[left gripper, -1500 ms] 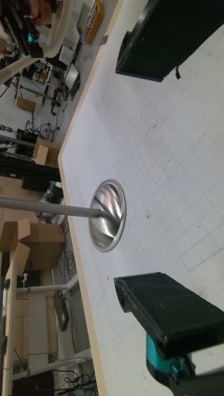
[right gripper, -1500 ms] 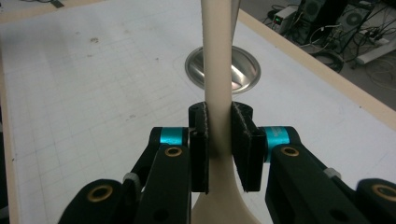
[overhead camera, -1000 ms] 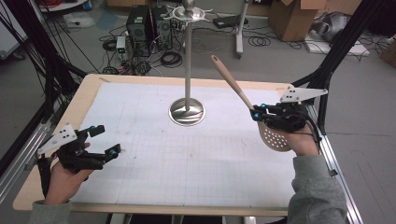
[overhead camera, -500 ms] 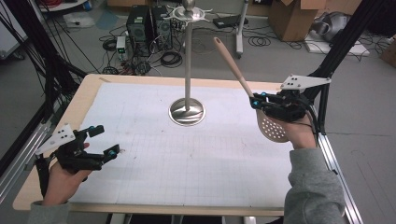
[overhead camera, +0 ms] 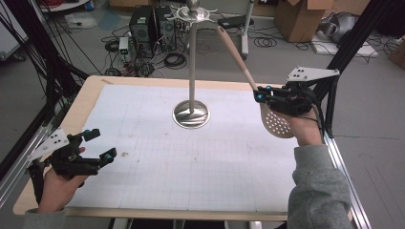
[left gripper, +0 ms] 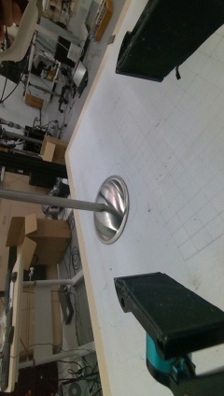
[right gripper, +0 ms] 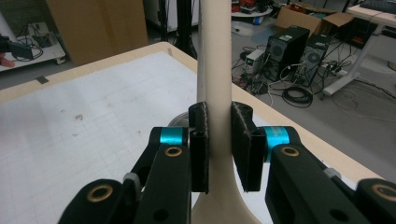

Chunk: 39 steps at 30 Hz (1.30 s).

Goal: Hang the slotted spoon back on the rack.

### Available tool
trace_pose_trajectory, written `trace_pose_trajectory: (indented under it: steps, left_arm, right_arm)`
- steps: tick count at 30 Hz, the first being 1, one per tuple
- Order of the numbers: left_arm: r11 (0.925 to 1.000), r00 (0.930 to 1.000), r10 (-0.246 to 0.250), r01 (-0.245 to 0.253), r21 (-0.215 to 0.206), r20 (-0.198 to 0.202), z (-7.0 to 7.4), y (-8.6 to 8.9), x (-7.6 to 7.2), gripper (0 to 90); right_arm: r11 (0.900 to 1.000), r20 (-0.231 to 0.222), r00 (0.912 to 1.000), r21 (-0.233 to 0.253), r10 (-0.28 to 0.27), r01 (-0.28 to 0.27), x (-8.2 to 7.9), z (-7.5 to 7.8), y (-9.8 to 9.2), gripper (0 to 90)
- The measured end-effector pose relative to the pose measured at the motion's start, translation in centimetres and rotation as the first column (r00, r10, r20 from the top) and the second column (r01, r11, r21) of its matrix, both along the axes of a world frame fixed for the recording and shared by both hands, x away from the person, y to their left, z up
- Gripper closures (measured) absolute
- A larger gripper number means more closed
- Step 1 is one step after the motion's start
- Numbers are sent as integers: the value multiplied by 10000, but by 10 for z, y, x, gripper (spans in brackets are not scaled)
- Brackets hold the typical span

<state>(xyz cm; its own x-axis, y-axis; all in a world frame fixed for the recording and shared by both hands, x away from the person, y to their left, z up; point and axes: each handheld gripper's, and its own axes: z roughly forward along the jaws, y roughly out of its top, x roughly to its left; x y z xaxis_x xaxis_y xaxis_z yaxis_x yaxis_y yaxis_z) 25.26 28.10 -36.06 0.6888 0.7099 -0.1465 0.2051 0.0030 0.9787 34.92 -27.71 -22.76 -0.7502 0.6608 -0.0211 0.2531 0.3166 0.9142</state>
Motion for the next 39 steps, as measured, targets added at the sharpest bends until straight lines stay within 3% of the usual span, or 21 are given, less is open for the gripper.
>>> trace_pose_trajectory:
  steps: [17,39]
  left_arm:
    - [9999,9999,168,-168,-19,-37,-2,6,-3,18]
    - [9997,9996,264,-264,5,-57,-2,9,-8,18]
  right_arm:
    - [9994,11,9999,336,-111,111,13,7,8,781]
    - [9987,-252,9997,503,-52,64,25,-2,19,781]
